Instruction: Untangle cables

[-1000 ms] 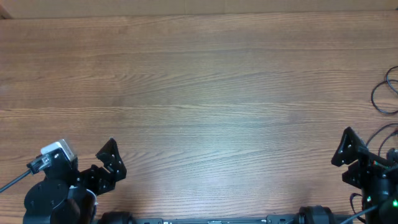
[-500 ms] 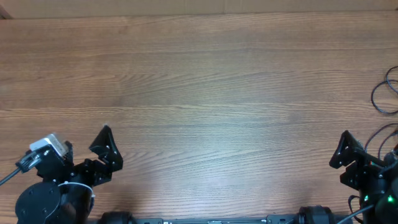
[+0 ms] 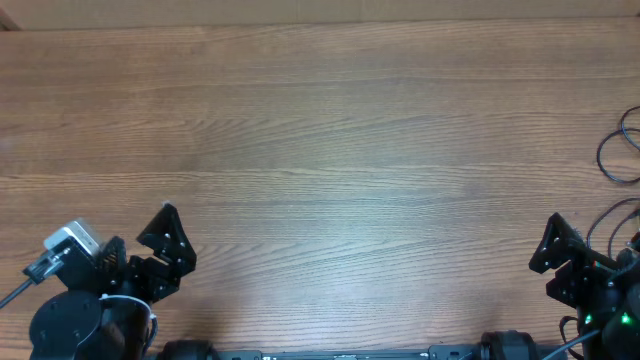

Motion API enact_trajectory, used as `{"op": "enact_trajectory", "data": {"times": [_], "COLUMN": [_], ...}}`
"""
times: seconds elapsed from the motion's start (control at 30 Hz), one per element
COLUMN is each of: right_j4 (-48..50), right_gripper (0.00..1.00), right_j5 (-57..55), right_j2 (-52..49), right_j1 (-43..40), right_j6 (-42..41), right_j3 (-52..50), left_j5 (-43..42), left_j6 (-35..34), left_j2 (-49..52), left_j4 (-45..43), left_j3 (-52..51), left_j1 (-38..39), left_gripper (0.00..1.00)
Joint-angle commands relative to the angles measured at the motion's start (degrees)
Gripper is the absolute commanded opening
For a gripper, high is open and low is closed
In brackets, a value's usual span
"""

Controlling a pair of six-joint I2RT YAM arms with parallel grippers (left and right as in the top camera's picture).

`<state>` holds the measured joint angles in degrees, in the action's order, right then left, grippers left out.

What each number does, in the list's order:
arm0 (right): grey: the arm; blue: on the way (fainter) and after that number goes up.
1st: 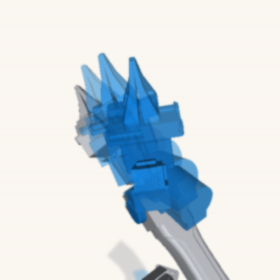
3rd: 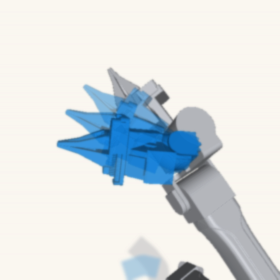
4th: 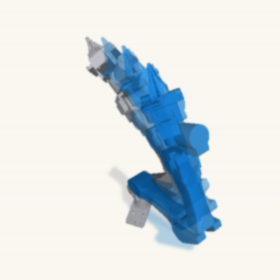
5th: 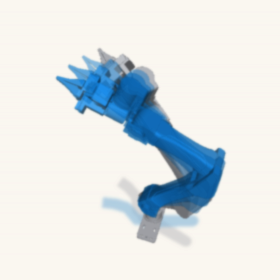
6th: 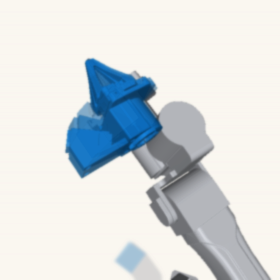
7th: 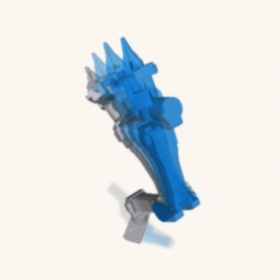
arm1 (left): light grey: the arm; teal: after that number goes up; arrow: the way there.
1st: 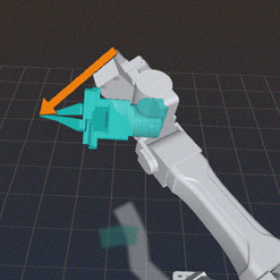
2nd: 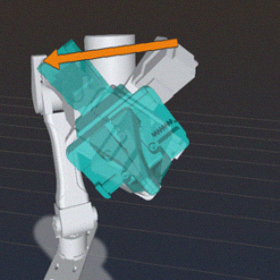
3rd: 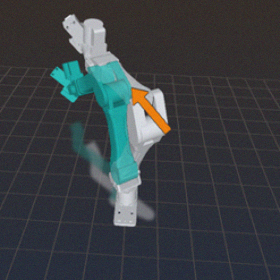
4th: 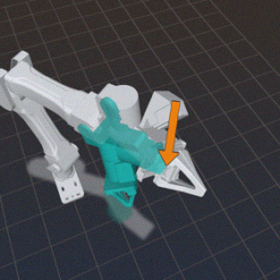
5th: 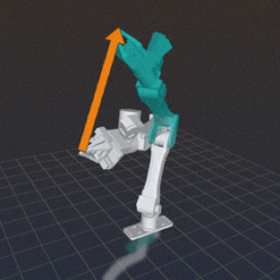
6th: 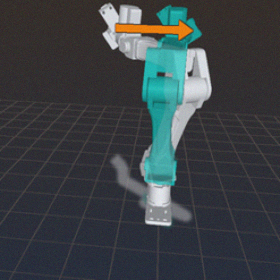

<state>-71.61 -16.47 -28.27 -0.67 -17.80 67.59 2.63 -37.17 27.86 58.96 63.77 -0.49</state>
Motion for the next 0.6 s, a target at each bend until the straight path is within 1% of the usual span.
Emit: {"op": "enact_trajectory", "data": {"times": [0.0, 0.2, 0.33, 0.5, 0.57], "right_j4": [0.1, 0.1, 0.1, 0.1, 0.1], "right_gripper": [1.0, 1.0, 1.0, 1.0, 1.0], "right_j5": [-0.6, -0.6, -0.6, -0.6, -0.6], "right_j2": [0.0, 0.0, 0.0, 0.0, 0.0], "right_j1": [0.3, 0.3, 0.3, 0.3, 0.3], "right_j6": [-0.2, -0.2, -0.2, -0.2, -0.2], "right_j3": [-0.1, -0.1, -0.1, -0.1, -0.1], "left_j5": [1.4, 10.4, 14.4, 17.6, 18.5], "left_j6": [-0.6, -0.5, 1.7, 2.5, 2.5], "left_j2": [-0.5, -0.5, -0.7, -2.8, -5.7], "left_j4": [1.0, 0.8, -0.4, -7.2, -12.6], "left_j3": [0.8, 0.5, -0.3, -4.0, -7.7], "left_j1": [-0.2, -0.2, -0.2, -1.6, -2.1], "left_gripper": [1.0, 1.0, 1.0, 1.0, 1.0]}}
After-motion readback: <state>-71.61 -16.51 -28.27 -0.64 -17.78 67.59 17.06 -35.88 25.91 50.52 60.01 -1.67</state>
